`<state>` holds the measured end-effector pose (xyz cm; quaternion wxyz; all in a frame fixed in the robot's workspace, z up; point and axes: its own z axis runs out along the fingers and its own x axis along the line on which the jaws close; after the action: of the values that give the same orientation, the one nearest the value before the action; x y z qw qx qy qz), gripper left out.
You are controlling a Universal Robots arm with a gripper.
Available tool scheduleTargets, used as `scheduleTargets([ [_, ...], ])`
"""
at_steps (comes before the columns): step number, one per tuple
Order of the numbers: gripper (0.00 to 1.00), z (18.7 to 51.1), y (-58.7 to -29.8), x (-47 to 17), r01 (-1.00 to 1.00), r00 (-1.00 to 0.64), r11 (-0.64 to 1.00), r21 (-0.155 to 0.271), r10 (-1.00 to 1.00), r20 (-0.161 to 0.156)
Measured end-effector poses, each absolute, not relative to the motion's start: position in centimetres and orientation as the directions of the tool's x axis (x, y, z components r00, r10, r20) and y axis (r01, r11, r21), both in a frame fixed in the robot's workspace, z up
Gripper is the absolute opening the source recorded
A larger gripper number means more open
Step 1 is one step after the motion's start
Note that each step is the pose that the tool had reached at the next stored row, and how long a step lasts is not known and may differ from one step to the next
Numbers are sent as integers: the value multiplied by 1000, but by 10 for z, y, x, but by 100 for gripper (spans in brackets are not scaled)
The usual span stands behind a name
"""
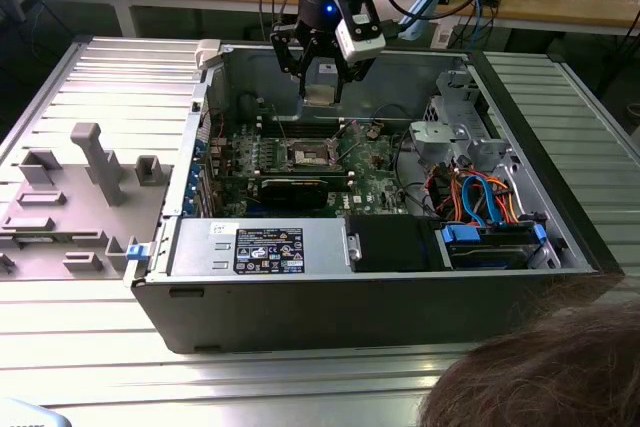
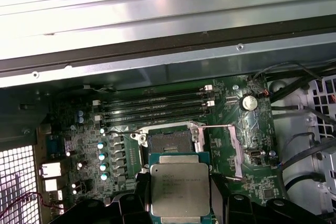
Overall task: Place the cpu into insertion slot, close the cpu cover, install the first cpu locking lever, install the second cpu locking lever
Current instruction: 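Place the cpu into insertion slot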
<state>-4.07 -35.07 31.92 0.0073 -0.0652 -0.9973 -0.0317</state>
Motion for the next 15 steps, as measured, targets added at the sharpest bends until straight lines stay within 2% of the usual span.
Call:
scheduleTargets([
  [15, 55, 319, -351, -41, 140, -990, 988, 62, 139, 19],
])
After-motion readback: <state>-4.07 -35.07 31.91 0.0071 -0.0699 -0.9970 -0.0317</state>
